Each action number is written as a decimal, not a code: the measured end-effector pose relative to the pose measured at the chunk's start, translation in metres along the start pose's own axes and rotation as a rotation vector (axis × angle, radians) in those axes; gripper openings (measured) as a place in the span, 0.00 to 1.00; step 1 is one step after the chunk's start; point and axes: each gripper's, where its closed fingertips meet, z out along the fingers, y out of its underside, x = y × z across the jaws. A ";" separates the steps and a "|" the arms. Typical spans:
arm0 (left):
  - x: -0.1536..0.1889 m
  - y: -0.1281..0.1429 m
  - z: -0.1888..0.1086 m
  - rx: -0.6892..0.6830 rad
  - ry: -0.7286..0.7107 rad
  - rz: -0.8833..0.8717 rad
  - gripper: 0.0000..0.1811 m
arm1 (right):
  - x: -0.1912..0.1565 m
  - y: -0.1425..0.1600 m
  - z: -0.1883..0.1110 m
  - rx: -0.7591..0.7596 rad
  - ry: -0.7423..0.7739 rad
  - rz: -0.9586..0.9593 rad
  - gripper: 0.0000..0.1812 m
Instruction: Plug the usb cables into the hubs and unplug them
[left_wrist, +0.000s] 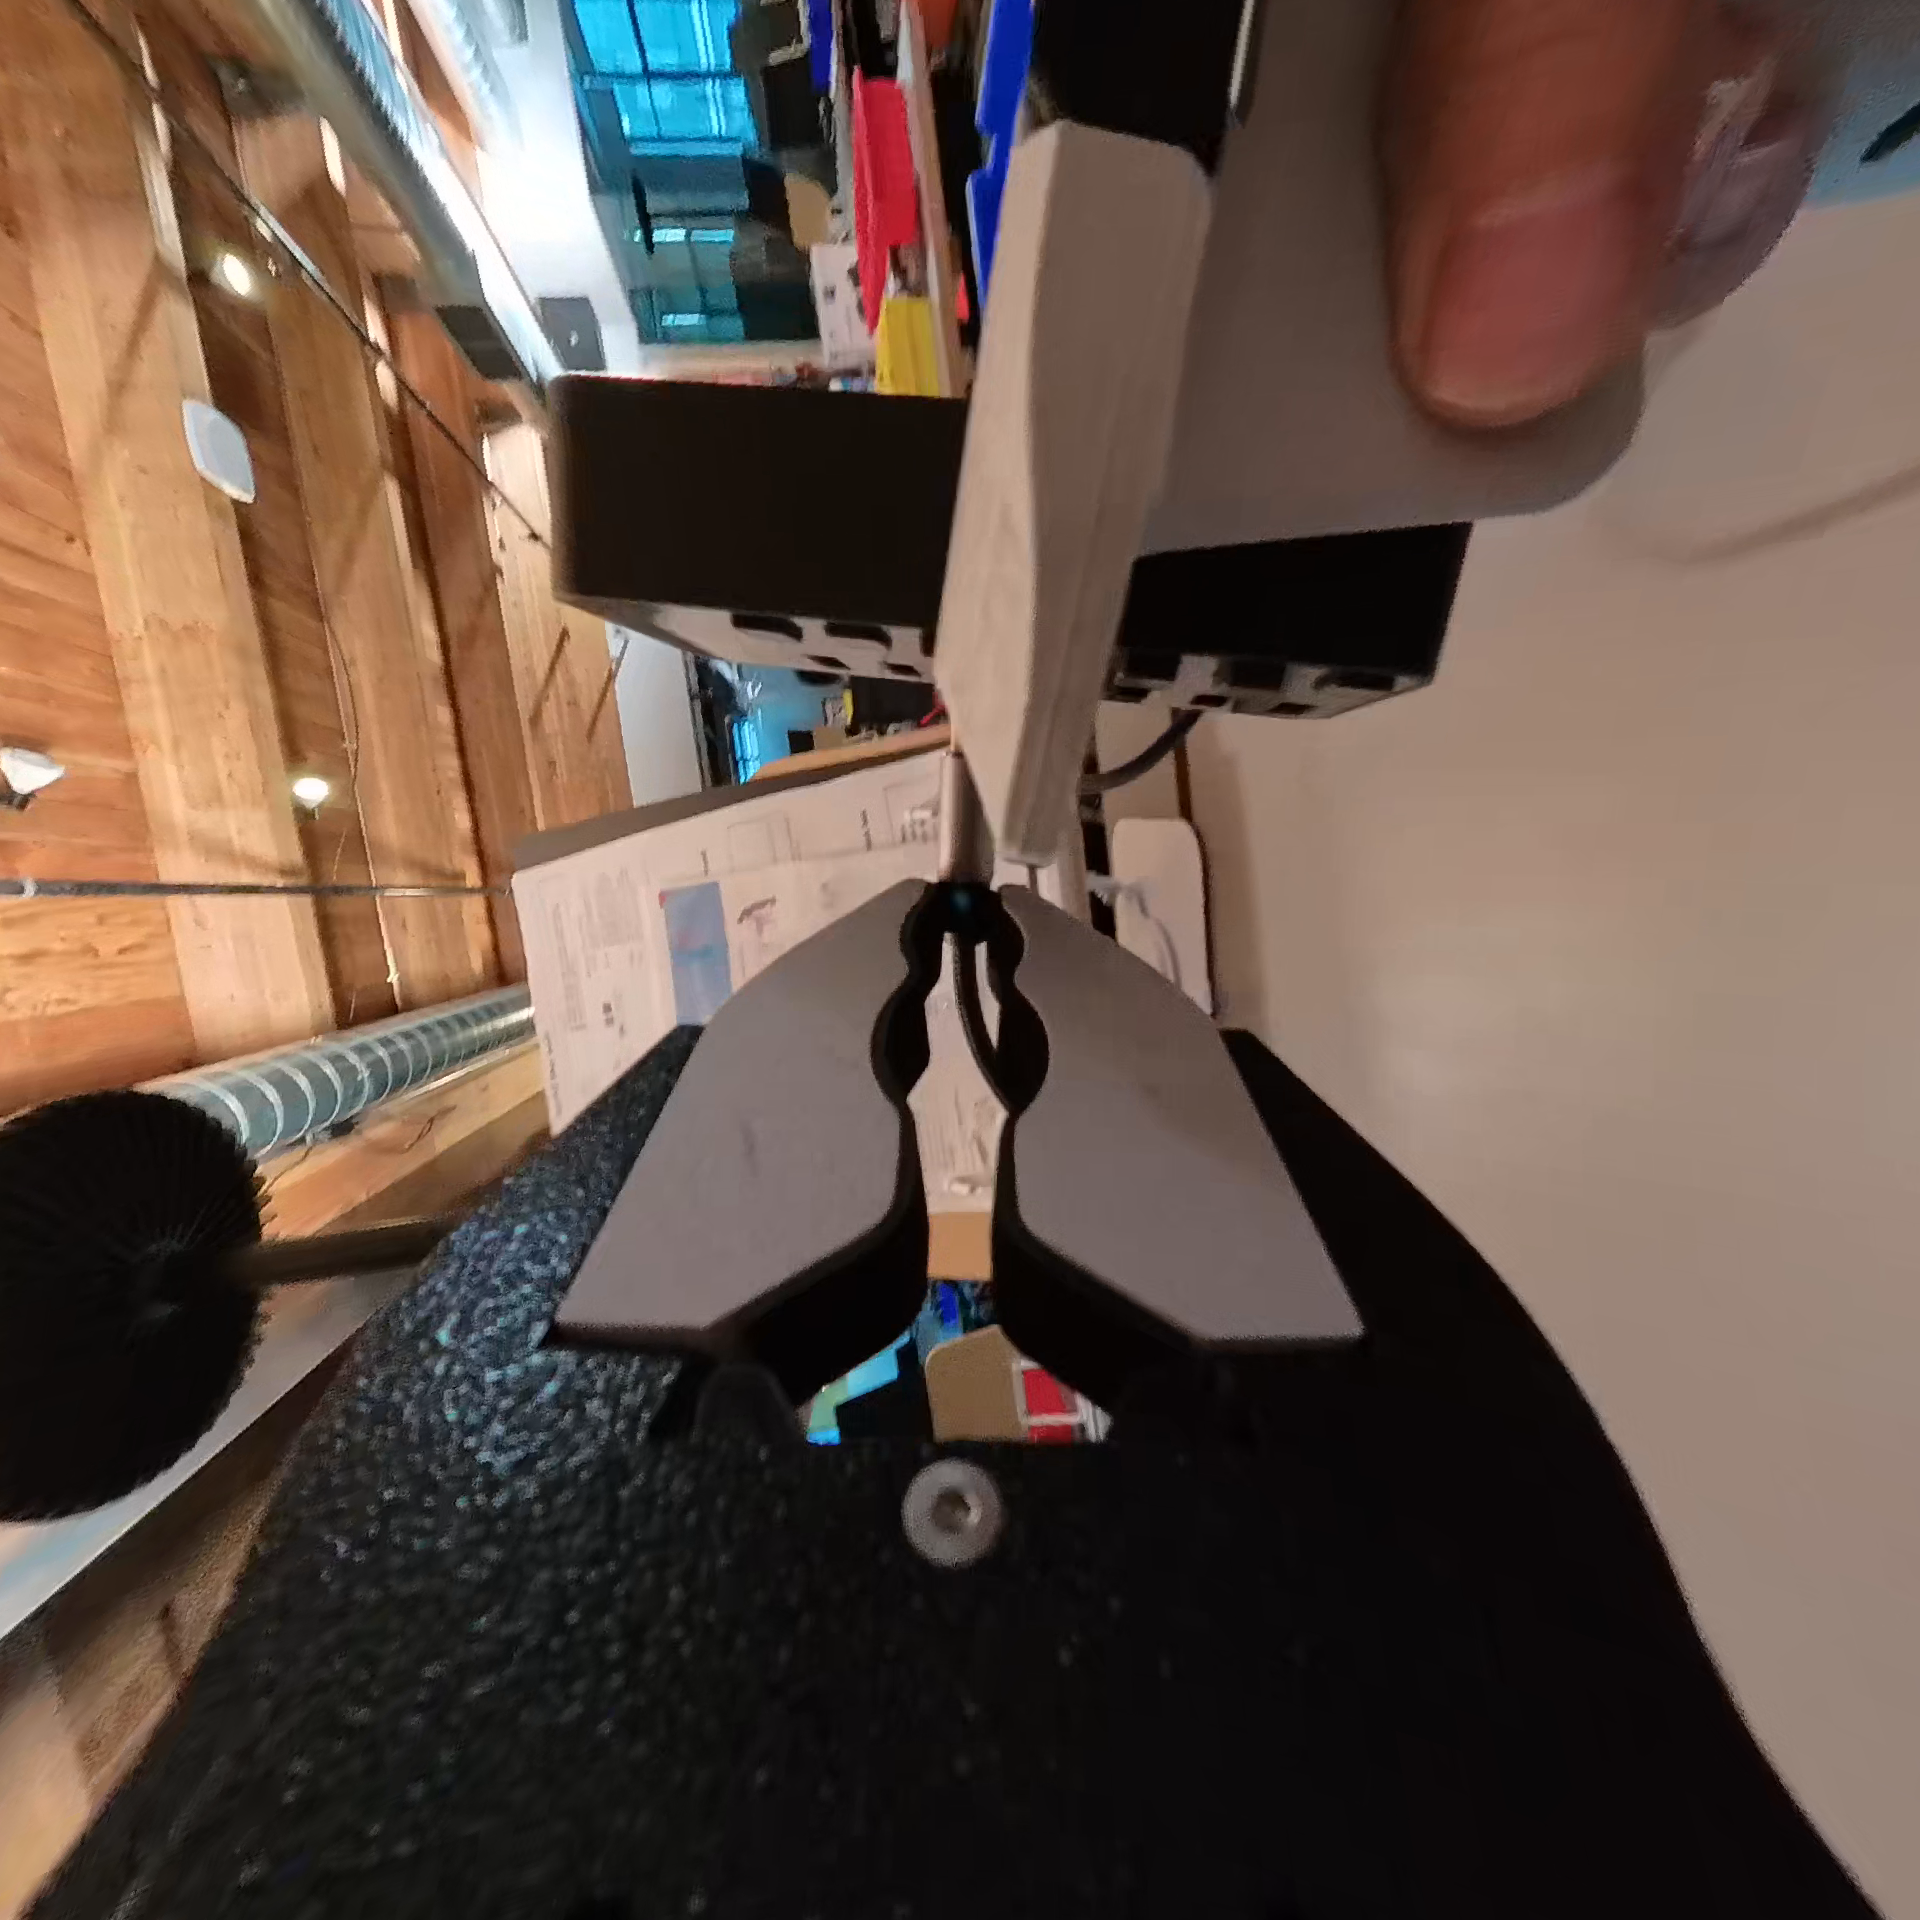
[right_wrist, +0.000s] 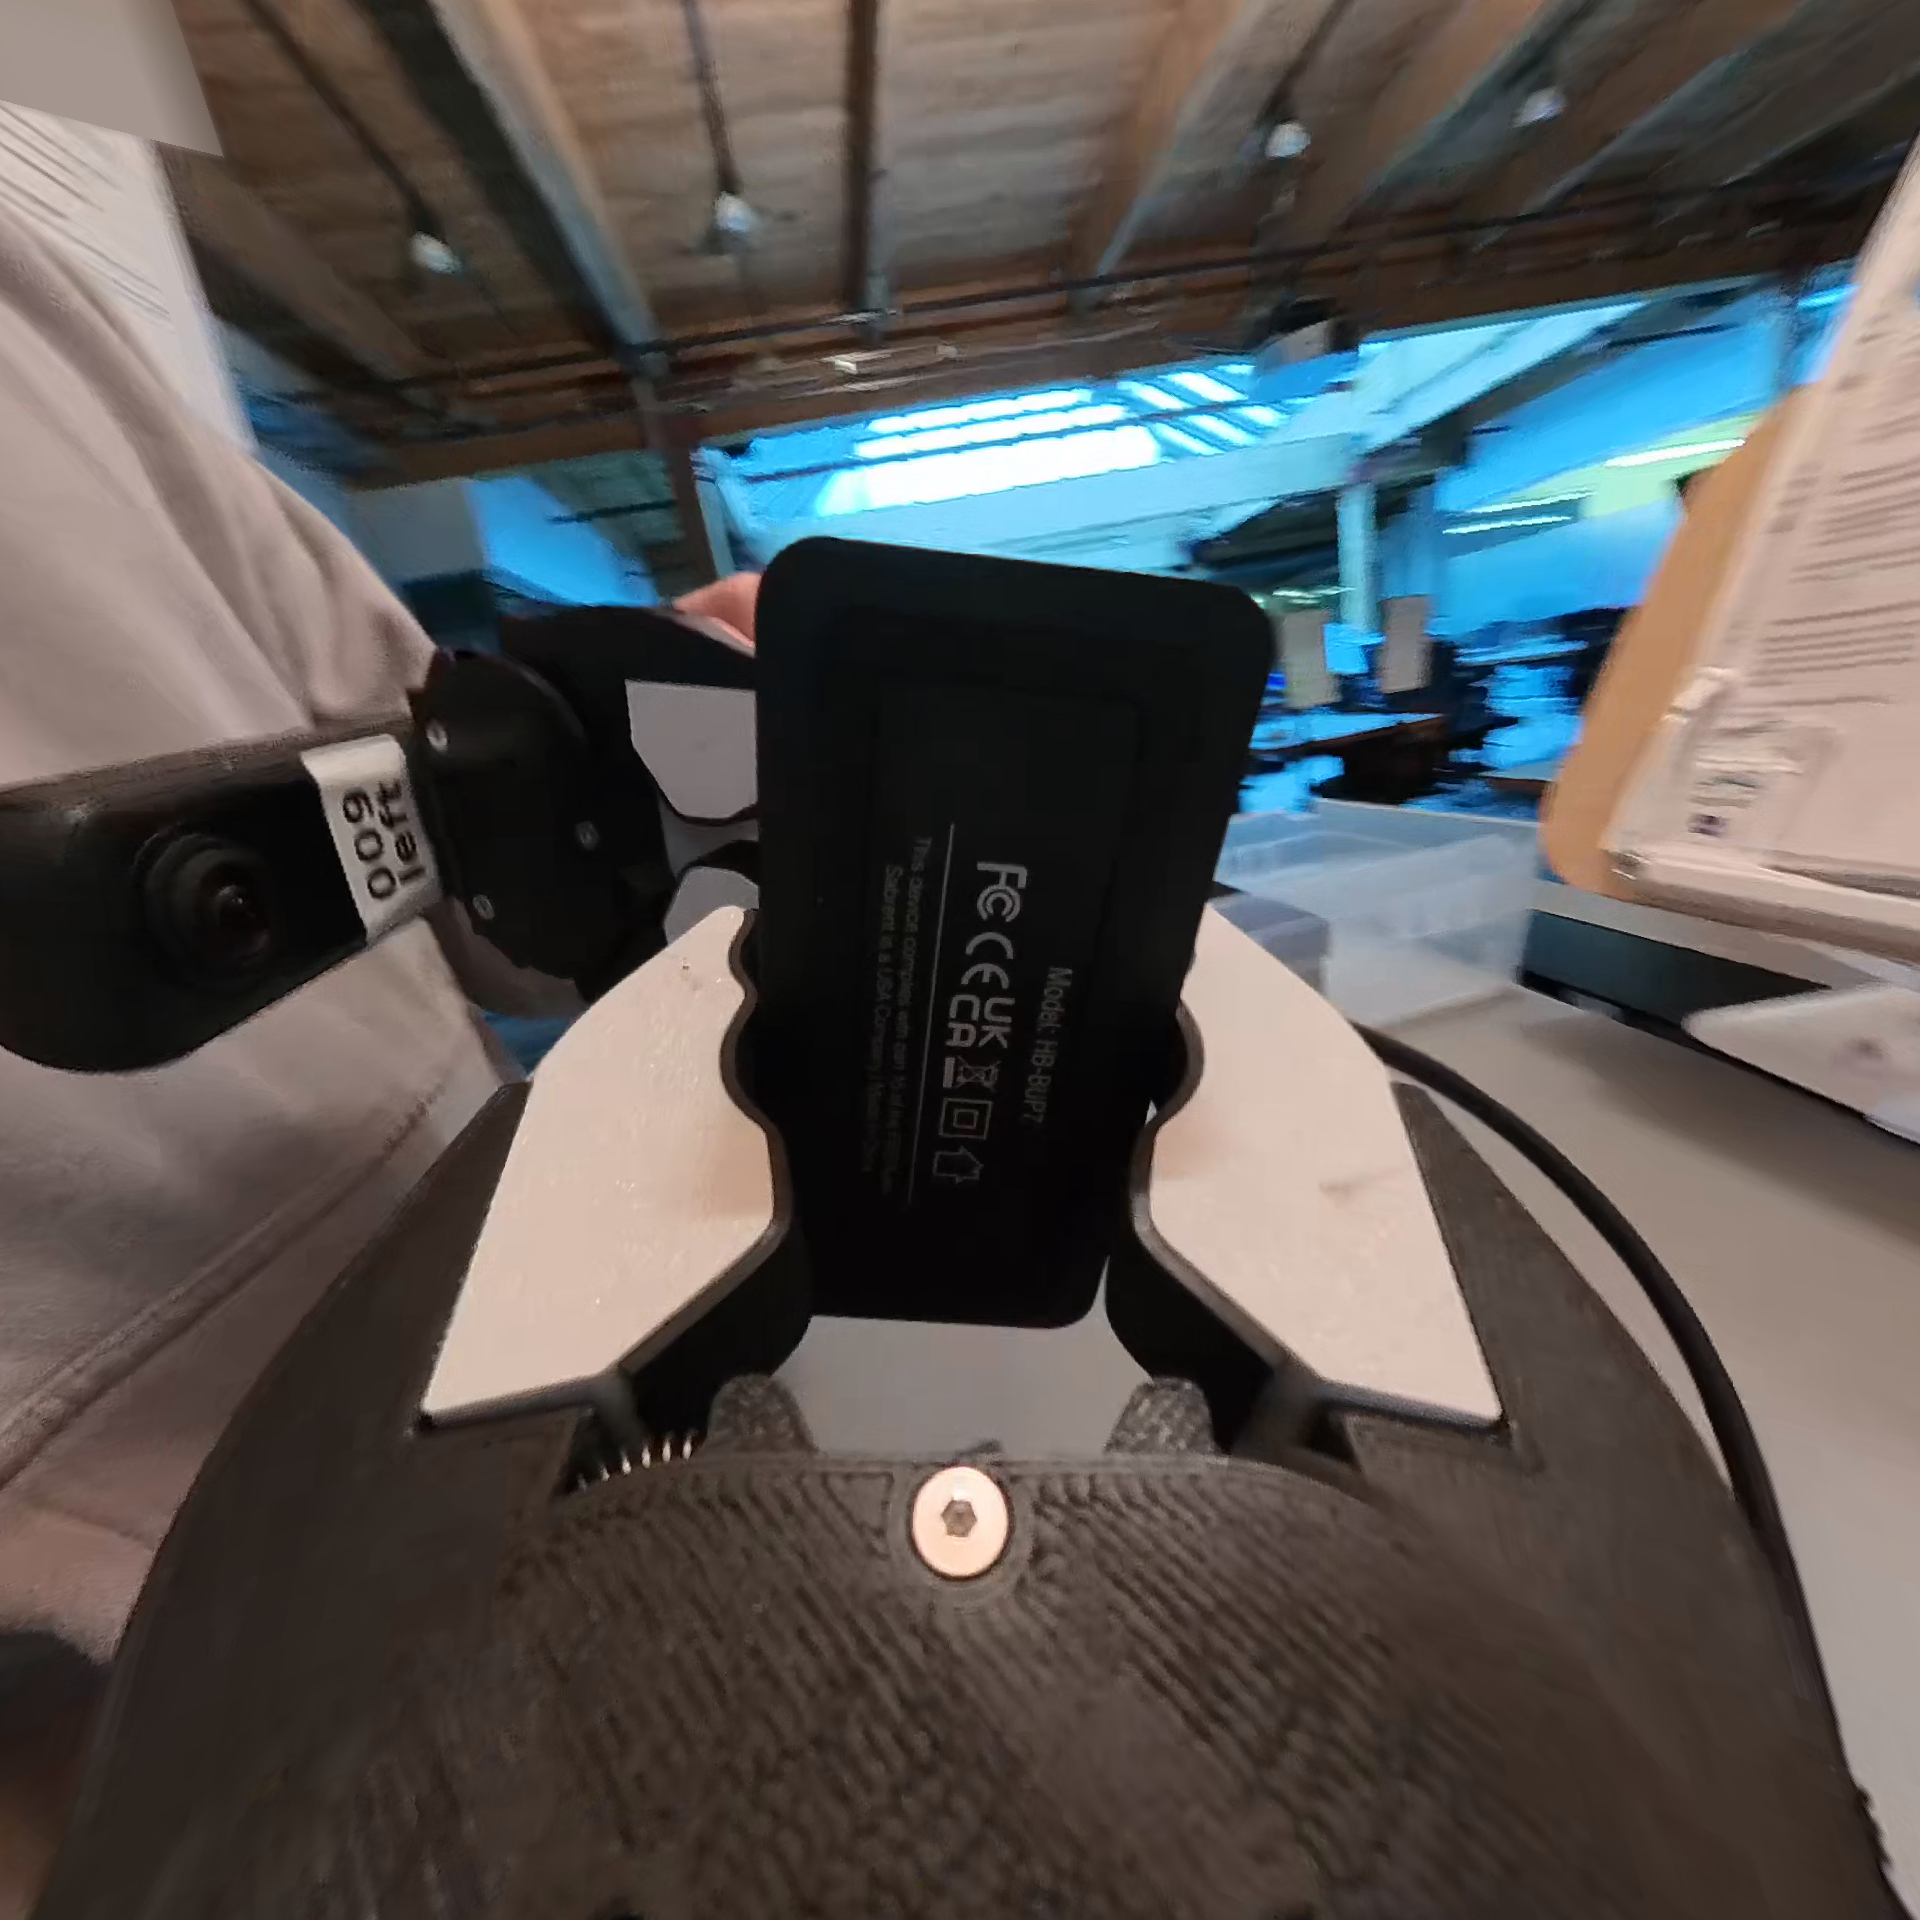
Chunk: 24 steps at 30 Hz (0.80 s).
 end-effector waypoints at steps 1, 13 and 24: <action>-0.003 0.005 0.000 -0.023 -0.014 0.009 0.04 | 0.001 -0.003 0.004 0.006 -0.028 0.013 0.40; -0.013 0.054 -0.012 -0.199 -0.083 0.052 0.04 | 0.010 -0.003 0.057 -0.112 -0.241 -0.035 0.39; -0.006 0.061 -0.011 -0.064 -0.049 0.021 0.04 | 0.012 0.007 0.066 -0.152 -0.226 -0.171 0.39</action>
